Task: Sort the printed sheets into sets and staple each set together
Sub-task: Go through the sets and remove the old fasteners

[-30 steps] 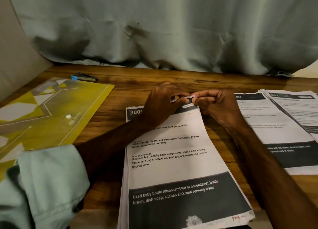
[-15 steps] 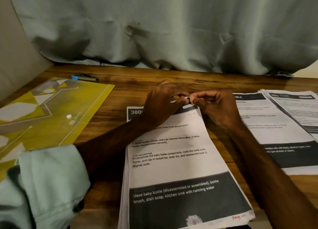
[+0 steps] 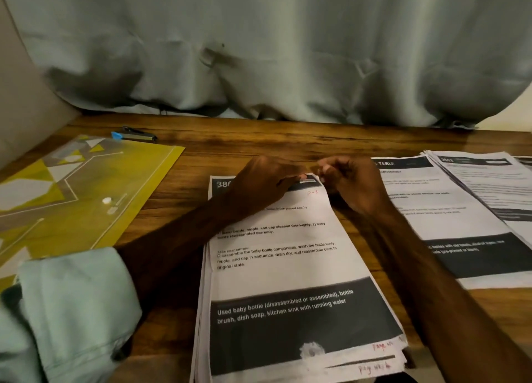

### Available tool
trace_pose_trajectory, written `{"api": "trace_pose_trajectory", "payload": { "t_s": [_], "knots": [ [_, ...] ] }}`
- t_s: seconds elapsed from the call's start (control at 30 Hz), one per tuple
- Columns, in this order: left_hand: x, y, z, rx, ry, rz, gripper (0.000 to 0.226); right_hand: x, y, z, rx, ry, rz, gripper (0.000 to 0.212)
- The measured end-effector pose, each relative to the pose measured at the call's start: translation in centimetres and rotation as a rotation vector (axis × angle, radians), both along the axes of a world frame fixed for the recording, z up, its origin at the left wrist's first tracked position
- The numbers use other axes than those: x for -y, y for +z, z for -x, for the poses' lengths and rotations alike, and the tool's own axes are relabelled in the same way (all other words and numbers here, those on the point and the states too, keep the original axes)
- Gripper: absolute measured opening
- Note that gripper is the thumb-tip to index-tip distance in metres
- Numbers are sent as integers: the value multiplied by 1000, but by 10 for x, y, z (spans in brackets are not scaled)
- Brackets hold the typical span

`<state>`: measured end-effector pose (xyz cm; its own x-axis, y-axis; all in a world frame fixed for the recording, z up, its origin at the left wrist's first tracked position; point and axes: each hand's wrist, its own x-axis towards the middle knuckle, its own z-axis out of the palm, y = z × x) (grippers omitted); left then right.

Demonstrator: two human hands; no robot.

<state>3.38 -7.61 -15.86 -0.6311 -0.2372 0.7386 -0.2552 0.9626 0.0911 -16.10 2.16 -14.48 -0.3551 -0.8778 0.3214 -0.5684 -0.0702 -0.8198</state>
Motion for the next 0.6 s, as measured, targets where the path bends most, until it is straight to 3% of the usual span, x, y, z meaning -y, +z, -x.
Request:
{"api": "trace_pose_trajectory", "payload": {
  "t_s": [0.07, 0.3, 0.6],
  "knots": [
    [0, 1, -1, -2, -50, 17, 18, 2, -1, 3, -266, -3, -76, 21],
    [6, 0, -9, 39, -131, 17, 21, 12, -7, 2, -581, 73, -170, 27],
    [5, -1, -7, 24, -172, 28, 16, 6, 0, -2, -252, 9, -117, 12]
  ]
}}
